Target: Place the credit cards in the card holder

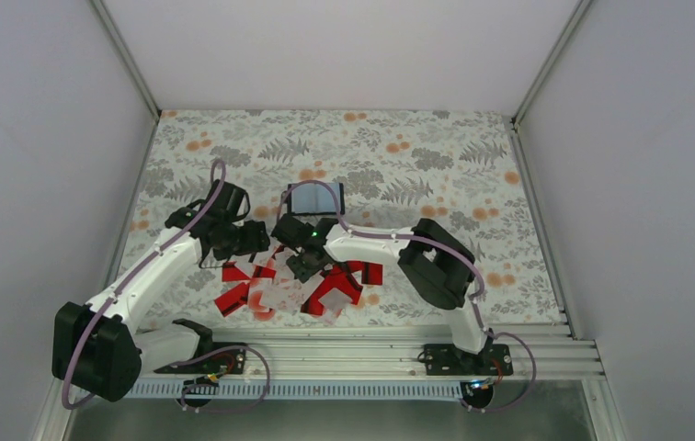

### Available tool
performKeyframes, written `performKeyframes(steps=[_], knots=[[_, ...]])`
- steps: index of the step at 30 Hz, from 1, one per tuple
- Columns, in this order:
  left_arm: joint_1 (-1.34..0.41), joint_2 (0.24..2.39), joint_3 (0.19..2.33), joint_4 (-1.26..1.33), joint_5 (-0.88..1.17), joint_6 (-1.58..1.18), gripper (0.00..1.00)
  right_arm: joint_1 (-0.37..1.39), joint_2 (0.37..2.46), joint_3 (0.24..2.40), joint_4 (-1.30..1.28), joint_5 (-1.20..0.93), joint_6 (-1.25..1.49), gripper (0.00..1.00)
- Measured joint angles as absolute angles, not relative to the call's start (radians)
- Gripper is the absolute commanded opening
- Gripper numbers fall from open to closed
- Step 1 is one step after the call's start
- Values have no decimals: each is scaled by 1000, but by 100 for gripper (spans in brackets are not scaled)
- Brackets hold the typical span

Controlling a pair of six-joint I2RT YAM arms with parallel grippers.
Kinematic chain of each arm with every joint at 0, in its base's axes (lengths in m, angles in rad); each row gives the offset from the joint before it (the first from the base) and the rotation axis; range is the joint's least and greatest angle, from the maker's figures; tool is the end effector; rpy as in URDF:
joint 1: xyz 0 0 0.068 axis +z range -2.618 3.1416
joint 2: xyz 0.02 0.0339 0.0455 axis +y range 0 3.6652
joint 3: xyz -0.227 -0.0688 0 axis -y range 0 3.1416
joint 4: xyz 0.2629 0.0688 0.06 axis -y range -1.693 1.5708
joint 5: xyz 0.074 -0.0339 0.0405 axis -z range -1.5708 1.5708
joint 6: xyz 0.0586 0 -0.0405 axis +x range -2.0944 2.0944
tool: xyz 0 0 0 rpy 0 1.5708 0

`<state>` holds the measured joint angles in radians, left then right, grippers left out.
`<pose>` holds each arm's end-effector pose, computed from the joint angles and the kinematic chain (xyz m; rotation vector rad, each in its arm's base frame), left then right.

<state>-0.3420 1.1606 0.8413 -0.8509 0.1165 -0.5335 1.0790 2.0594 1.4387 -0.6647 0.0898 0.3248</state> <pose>0.2327 -0.0901 0.1744 -0.2348 2.7922 -0.3891 0.1995 0.3612 0.0828 -1.0365 2.6672 0.1673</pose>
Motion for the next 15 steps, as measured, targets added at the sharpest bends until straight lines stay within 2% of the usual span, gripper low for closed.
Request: performKeyframes(steps=[15], knots=[[-342, 1161, 841, -830, 167, -524, 82, 1006, 2010, 1383, -617, -68, 340, 45]])
